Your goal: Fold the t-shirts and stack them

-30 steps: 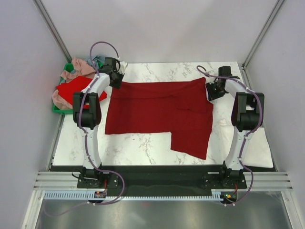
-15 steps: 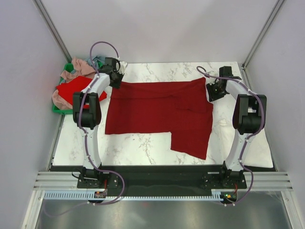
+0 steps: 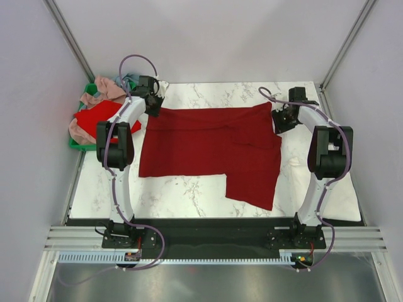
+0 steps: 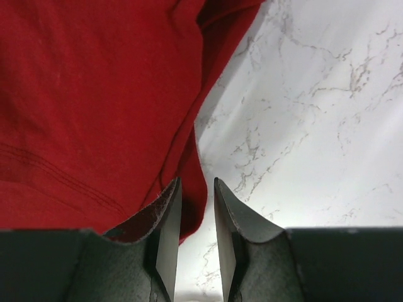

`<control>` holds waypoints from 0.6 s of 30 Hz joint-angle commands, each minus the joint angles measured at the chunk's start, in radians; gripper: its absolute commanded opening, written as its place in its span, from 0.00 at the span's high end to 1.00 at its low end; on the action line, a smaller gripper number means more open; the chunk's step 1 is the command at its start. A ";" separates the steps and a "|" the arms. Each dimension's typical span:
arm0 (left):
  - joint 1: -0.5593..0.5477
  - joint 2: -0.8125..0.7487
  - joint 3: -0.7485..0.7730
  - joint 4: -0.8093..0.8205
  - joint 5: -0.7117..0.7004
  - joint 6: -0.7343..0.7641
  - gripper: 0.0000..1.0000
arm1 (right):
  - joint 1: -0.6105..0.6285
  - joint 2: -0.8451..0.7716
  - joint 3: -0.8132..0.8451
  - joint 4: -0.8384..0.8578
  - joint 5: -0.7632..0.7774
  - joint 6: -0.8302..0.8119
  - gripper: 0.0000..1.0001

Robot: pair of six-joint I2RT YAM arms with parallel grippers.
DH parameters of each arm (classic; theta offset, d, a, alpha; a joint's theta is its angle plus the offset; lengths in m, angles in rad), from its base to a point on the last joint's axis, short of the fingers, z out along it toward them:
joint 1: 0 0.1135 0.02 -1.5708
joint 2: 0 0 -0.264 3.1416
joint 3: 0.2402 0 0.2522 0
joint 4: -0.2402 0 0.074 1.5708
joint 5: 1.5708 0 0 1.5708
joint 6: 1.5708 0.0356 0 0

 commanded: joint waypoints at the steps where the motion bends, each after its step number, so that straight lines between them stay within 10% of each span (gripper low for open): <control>1: -0.005 -0.044 0.013 0.027 0.008 0.007 0.75 | 0.018 0.007 0.000 0.003 -0.012 -0.005 0.66; 18: -0.005 -0.045 0.011 0.031 0.002 0.007 0.75 | 0.057 0.023 0.003 0.010 0.052 -0.019 0.67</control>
